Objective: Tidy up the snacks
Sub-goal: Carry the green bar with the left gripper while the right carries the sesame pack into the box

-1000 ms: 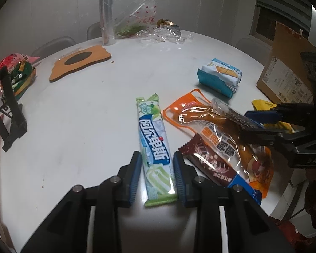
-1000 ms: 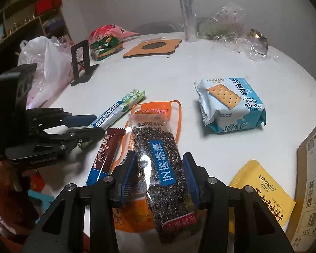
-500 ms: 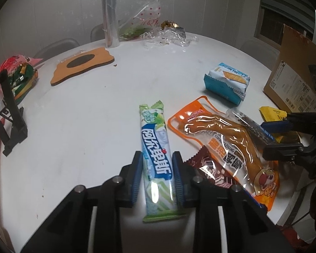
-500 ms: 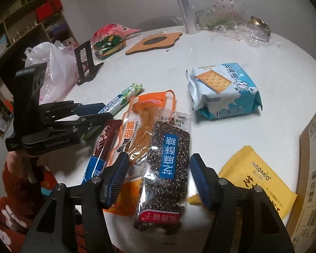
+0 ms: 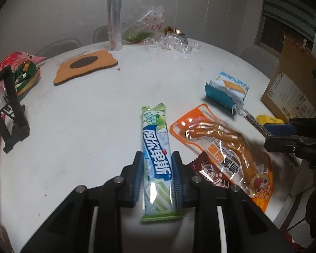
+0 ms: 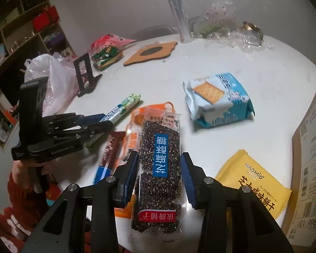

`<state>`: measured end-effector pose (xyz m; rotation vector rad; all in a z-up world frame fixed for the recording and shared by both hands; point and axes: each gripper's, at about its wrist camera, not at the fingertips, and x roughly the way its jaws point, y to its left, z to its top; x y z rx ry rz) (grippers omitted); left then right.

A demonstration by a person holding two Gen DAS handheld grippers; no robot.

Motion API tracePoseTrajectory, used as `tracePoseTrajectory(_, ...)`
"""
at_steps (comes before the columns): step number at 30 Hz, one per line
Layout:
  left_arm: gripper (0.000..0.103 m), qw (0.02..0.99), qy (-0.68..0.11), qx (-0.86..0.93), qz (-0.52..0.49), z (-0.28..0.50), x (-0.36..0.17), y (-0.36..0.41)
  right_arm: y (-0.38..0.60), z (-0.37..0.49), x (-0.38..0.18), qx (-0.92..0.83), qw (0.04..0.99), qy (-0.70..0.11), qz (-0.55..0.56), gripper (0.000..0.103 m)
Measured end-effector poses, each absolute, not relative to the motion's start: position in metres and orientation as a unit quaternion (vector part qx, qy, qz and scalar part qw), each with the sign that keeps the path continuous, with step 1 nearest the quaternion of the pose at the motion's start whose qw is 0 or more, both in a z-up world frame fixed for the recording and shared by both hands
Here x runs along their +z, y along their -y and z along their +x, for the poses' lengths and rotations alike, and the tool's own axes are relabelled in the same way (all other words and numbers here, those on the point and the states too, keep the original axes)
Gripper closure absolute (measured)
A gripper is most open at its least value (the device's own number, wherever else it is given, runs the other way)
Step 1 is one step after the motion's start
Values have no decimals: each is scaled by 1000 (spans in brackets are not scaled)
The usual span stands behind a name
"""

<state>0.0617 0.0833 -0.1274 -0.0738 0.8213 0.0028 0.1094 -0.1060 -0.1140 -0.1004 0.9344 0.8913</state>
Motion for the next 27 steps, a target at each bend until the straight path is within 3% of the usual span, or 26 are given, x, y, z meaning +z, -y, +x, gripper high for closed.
tracePoseTrajectory(13, 79, 954, -299, -11, -31, 49, -34, -74, 102, 87, -22, 435, 827, -350, -66, 67)
tracePoseTrajectory(27, 79, 967, -221, -121, 30, 81, 73, 36, 194, 83, 66, 386, 886, -251, -51, 67)
